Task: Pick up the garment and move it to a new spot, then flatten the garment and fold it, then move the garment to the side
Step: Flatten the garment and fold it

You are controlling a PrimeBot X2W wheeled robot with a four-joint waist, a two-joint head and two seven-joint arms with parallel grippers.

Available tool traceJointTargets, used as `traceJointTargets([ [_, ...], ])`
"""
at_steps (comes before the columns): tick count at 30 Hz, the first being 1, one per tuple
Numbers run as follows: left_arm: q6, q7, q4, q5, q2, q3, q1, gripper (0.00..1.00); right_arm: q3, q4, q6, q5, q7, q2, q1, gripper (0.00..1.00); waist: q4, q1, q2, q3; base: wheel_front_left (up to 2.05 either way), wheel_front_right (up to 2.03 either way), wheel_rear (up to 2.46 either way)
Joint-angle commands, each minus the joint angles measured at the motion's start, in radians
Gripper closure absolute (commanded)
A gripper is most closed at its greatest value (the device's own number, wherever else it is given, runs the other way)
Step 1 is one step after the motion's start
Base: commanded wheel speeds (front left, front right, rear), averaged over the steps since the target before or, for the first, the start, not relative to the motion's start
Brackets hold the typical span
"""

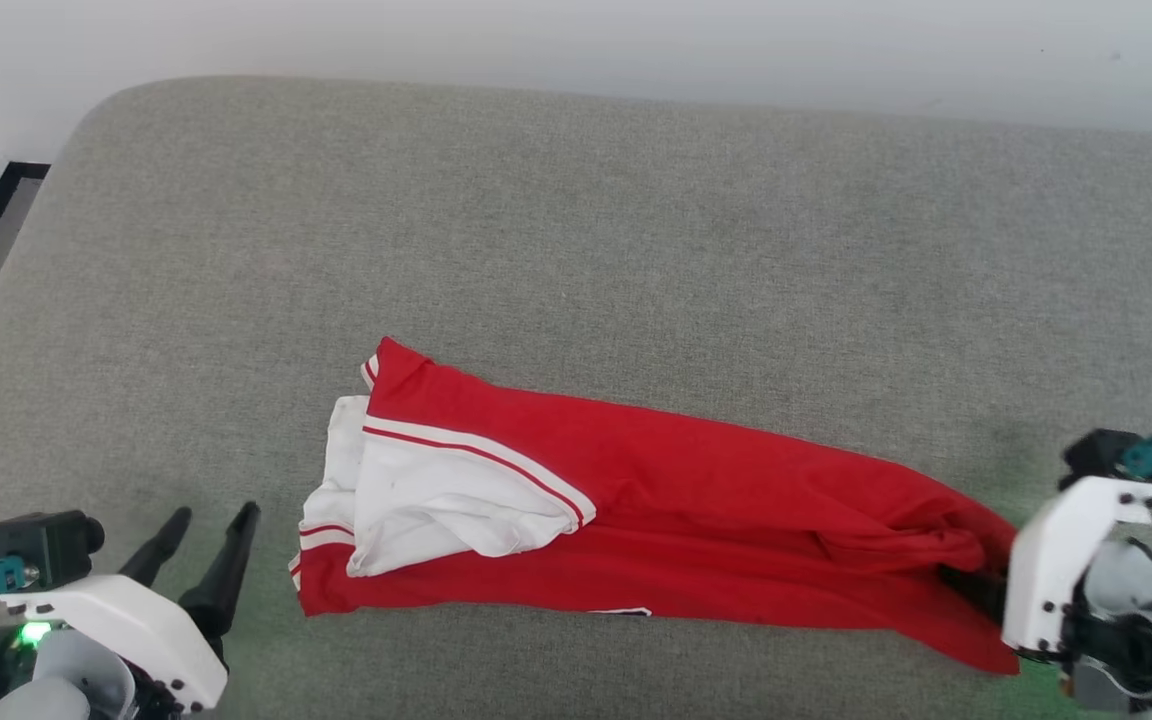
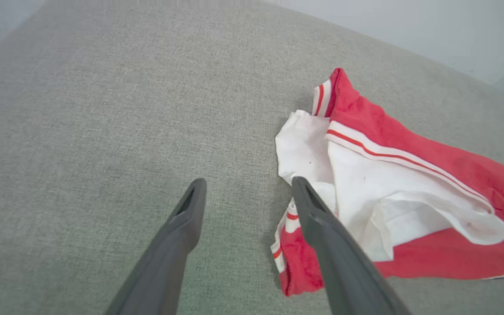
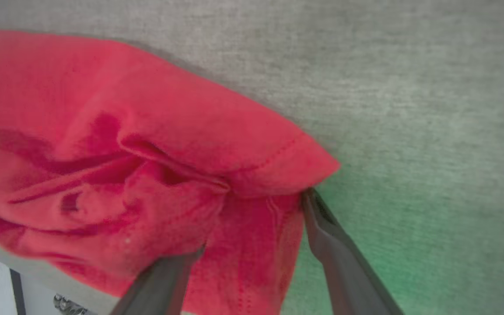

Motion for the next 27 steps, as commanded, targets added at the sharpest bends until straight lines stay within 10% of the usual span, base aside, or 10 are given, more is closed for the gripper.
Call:
traceJointTargets([
  [1,-0.001,-0.005,0.007,0.024,-0.013,0.027,0.016,0.0,0.083,0.057,0.009,0.041,0.035,0.076,0.025,1.0,0.003,0.0,-0.0001,-0.003,0.0,0.0,0.0],
  [13,-0.058,-0.005,-0.014,0.234,-0.133,0.308,0.159,0.0,0.002,0.019,0.005,0.244,0.032,0.021,-0.047,1.0,0.015,0.0,-0.0001,-0.043,0.0,0.0,0.0],
  [27,-0.145,-0.005,-0.078,0.514,-0.342,0.585,0.309,0.0,-0.195,-0.038,0.005,0.164,0.043,-0.078,-0.037,1.0,-0.01,0.0,-0.0001,-0.084,0.0,0.0,0.0],
])
